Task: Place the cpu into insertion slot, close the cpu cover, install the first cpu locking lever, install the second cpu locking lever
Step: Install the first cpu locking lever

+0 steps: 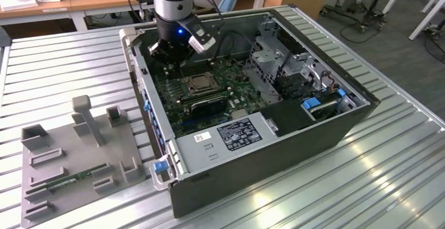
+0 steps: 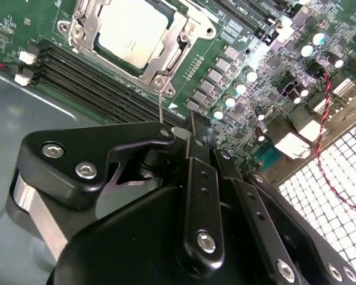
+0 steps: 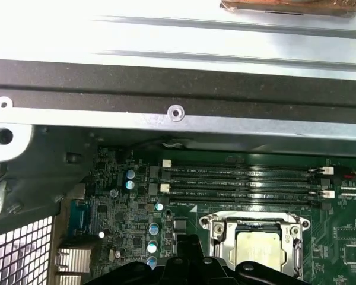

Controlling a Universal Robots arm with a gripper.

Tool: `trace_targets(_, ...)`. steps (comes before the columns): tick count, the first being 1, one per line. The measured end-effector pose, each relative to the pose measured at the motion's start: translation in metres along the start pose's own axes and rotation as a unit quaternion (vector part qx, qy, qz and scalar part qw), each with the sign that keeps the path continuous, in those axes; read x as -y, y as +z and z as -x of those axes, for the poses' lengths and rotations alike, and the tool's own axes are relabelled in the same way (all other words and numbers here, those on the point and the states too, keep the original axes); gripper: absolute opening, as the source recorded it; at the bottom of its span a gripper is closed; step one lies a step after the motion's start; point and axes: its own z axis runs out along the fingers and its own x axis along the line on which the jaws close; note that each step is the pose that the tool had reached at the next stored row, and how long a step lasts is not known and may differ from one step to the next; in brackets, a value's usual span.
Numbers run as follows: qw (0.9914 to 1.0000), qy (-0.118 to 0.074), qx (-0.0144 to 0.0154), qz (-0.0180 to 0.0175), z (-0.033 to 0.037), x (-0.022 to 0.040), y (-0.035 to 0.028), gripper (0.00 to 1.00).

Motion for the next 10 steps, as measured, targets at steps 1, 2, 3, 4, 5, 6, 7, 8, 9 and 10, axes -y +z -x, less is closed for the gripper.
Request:
trace_targets(1, 1.00000, 0.000, 0.0000, 0.0004, 0.0000, -0.0003, 0.0002, 0.11)
trace_targets(2, 1.00000, 0.000, 0.0000, 0.0006, 0.0000, -0.0007, 0.0004, 0.11)
trace_targets(3, 1.00000, 0.000, 0.0000, 0.0008, 0.0000, -0.0014, 0.0006, 0.11)
trace_targets(4, 1.00000, 0.000, 0.0000, 0.0009, 0.0000, -0.0020, 0.0009, 0.11)
trace_targets(5, 1.00000, 0.000, 0.0000, 0.0010, 0.0000, -0.0028, 0.0011, 0.11)
trace_targets(6, 1.00000, 0.000, 0.0000, 0.0012, 0.0000, -0.0037, 0.0014, 0.11)
trace_targets(7, 1.00000, 0.000, 0.0000, 0.0014, 0.0000, -0.0046, 0.0016, 0.11)
trace_targets(8, 1.00000, 0.000, 0.0000, 0.0018, 0.0001, -0.0055, 0.0018, 0.11)
trace_targets(9, 1.00000, 0.000, 0.0001, 0.0023, 0.0001, -0.0064, 0.0020, 0.11)
trace_targets(10, 1.00000, 0.000, 0.0001, 0.0029, 0.0001, -0.0071, 0.0022, 0.11)
